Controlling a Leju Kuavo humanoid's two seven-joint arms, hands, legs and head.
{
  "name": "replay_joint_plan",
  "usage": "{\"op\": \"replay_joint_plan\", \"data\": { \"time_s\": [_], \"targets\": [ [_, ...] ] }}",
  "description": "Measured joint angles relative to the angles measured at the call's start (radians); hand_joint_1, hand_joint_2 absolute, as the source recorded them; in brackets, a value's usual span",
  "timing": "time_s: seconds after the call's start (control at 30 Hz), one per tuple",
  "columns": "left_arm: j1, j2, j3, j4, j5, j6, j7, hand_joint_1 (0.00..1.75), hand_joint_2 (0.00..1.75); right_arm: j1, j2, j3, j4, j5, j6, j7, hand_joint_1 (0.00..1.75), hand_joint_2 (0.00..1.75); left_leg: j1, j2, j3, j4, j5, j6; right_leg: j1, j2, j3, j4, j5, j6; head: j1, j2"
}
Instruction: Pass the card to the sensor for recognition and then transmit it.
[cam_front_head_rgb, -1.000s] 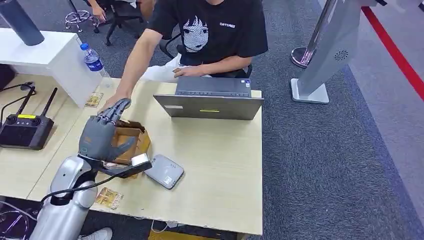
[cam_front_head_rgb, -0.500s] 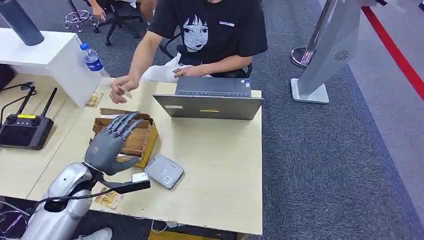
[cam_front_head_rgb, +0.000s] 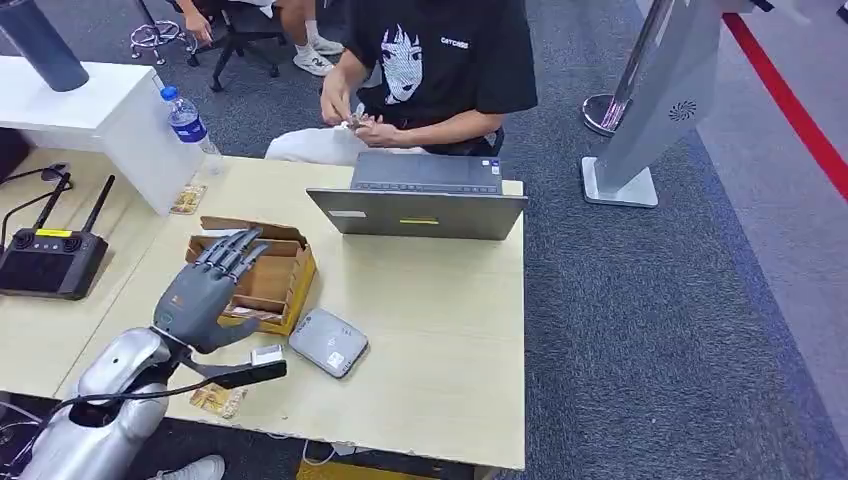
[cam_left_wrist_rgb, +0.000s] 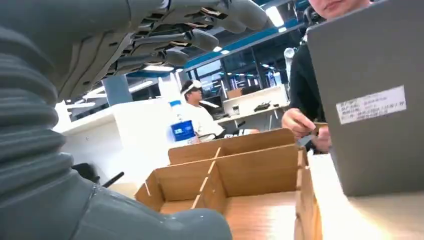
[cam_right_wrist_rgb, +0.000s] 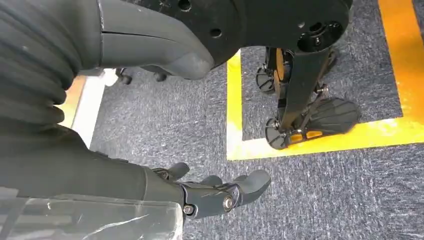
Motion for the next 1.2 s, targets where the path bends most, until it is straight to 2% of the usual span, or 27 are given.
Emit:
{"op": "replay_joint_plan", "data": {
  "time_s": [0.37, 0.73, 0.77, 1.2],
  "targets": [
    [-0.007, -0.009, 0.005, 0.129, -0.039, -0.002, 0.017, 0.00, 1.75, -0.001, 0.000, -0.008, 0.000, 0.031, 0.007, -0.003, 0.00, 1.75, 0.000, 0.000, 0.000, 0.000, 0.000, 0.000, 0.000, 0.000, 0.000, 0.000, 0.000, 0.000, 0.000, 0.000],
    [-0.020, -0.026, 0.004, 0.185, -0.052, 0.003, 0.017, 0.00, 1.75, -0.003, 0.000, -0.015, 0.000, 0.038, 0.010, -0.004, 0.00, 1.75, 0.000, 0.000, 0.000, 0.000, 0.000, 0.000, 0.000, 0.000, 0.000, 0.000, 0.000, 0.000, 0.000, 0.000],
    [-0.020, -0.028, 0.004, 0.187, -0.055, 0.006, 0.016, 1.75, 1.75, -0.003, 0.000, -0.017, 0.000, 0.042, 0.010, -0.004, 0.00, 1.75, 0.000, 0.000, 0.000, 0.000, 0.000, 0.000, 0.000, 0.000, 0.000, 0.000, 0.000, 0.000, 0.000, 0.000],
    [-0.021, -0.035, 0.005, 0.203, -0.050, 0.010, 0.002, 1.75, 1.75, -0.004, 0.000, -0.024, 0.000, 0.052, 0.013, -0.007, 0.00, 1.75, 0.000, 0.000, 0.000, 0.000, 0.000, 0.000, 0.000, 0.000, 0.000, 0.000, 0.000, 0.000, 0.000, 0.000]
  ]
}}
